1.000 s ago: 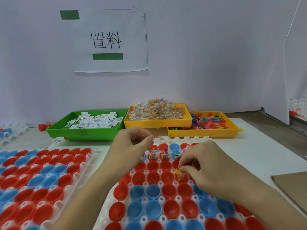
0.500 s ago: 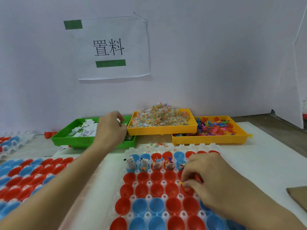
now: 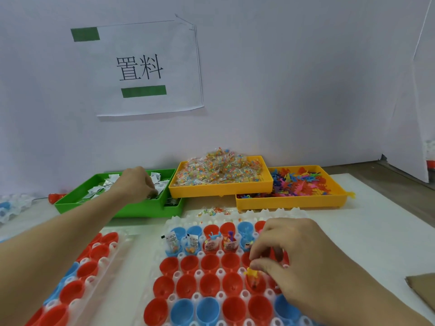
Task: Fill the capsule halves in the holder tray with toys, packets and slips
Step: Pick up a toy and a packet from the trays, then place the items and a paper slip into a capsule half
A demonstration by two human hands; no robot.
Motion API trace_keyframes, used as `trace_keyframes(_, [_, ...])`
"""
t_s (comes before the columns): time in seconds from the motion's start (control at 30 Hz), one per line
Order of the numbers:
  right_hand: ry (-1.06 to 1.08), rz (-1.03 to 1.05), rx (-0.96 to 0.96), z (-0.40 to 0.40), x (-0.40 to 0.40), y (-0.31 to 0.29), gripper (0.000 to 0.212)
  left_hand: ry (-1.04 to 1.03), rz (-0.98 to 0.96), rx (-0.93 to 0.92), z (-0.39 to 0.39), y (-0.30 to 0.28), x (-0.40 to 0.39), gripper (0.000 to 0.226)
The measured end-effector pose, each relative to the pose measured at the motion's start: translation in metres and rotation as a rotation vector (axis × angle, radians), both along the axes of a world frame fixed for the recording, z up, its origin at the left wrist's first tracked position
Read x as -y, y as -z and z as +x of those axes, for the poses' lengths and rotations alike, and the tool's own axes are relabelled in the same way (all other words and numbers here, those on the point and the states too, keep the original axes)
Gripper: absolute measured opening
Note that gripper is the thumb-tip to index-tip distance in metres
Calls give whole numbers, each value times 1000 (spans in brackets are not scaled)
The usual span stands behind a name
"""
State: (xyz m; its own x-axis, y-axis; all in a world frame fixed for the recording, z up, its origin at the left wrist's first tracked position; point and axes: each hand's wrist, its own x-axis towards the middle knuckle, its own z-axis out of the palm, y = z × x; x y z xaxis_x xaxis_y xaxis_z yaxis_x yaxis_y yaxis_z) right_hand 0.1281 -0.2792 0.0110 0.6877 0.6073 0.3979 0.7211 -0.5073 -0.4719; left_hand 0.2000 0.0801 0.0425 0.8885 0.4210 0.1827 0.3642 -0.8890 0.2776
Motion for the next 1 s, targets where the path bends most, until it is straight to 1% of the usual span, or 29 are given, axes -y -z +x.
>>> trace_keyframes(0.1, [-9, 25, 12, -2, 1, -6, 7, 27, 14, 44, 0, 2, 2, 7])
trace_keyframes(0.17, [10, 29, 13, -3, 3, -9, 2, 39, 19, 110, 0, 2, 3, 9])
trace_keyframes(0.23, [28, 19, -7, -5, 3, -11, 2, 32, -9, 208, 0, 3, 4, 13])
trace_keyframes(0.37, [61, 8, -26, -6, 4, -13, 2, -20, -202, 410, 0, -1, 11, 18])
trace_keyframes(0.47, [72, 20, -45, -6, 4, -13, 2, -116, -450, 515, -2, -8, 14, 20])
trace_keyframes(0.53, [76, 19, -56, -6, 4, -13, 3, -154, -603, 521, -3, -12, 11, 19])
trace_keyframes(0.6, [81, 13, -58, -6, 4, -12, 4, -177, -729, 526, -4, -14, 8, 12])
trace_keyframes(0.67, [84, 9, -57, -6, 3, -11, 4, -212, -803, 539, -6, -15, 5, 9])
trace_keyframes(0.8, [84, -7, -51, -5, 3, -10, 4, -282, -992, 538, -11, -13, -1, 11])
trace_keyframes(0.87, [82, -9, -48, -4, 3, -10, 4, -318, -1013, 518, -12, -10, -4, 9])
trace_keyframes(0.97, [72, -5, -36, -4, 4, -9, 3, -364, -943, 501, -15, -8, -5, 18])
trace_keyframes(1.0, [72, -7, -38, -4, 4, -9, 3, -373, -917, 489, -16, -8, -7, 18])
